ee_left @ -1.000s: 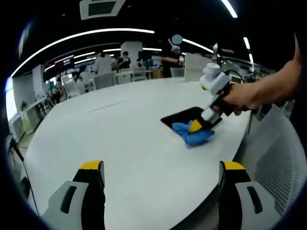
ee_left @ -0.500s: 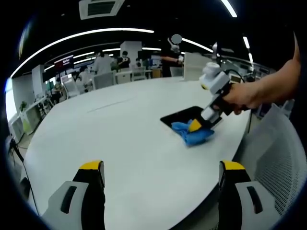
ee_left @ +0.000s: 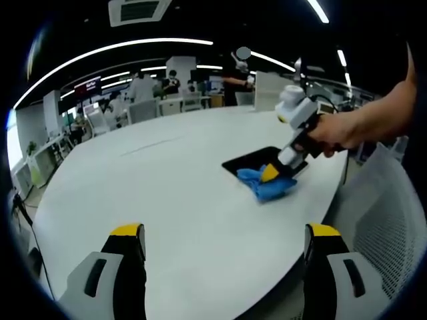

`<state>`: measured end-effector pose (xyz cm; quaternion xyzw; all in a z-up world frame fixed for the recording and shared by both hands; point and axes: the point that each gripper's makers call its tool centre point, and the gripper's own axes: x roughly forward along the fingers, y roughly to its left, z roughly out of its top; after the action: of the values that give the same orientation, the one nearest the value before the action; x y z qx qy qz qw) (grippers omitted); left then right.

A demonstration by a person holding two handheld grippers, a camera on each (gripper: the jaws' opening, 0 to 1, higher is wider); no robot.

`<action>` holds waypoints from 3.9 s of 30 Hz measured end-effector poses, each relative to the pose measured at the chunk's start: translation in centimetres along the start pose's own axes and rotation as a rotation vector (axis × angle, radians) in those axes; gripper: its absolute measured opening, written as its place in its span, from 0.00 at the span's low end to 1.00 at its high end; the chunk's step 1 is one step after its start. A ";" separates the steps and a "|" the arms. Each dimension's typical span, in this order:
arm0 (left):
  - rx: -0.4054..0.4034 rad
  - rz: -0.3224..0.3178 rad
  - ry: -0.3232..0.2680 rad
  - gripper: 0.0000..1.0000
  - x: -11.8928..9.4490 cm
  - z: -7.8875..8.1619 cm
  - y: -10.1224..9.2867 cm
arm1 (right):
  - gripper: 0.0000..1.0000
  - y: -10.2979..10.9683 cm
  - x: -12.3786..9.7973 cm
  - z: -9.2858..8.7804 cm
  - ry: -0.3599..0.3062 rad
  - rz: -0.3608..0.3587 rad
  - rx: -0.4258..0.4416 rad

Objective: Wipe the mirror surface with the cleaning cloth until all visible marks leave the cleaned area.

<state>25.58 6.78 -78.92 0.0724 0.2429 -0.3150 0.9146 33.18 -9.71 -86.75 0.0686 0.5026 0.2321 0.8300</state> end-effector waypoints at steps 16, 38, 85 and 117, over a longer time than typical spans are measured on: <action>-0.001 0.000 0.000 0.99 0.0 0.0 0.0 | 0.00 -0.4 0.4 1.1 0.003 0.000 -0.008; -0.007 0.004 -0.002 0.99 0.1 -0.1 0.1 | 0.00 -1.2 1.5 3.4 0.013 0.000 -0.026; -0.008 0.006 0.009 0.99 0.1 -0.3 0.2 | 0.00 -3.2 3.8 8.4 0.031 -0.020 -0.053; -0.005 0.010 0.012 0.99 0.1 -0.3 0.2 | 0.00 -3.4 3.5 8.3 0.028 -0.017 -0.065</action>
<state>25.68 7.00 -79.29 0.0730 0.2488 -0.3094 0.9149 42.77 -10.17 -86.74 0.0340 0.5069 0.2420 0.8266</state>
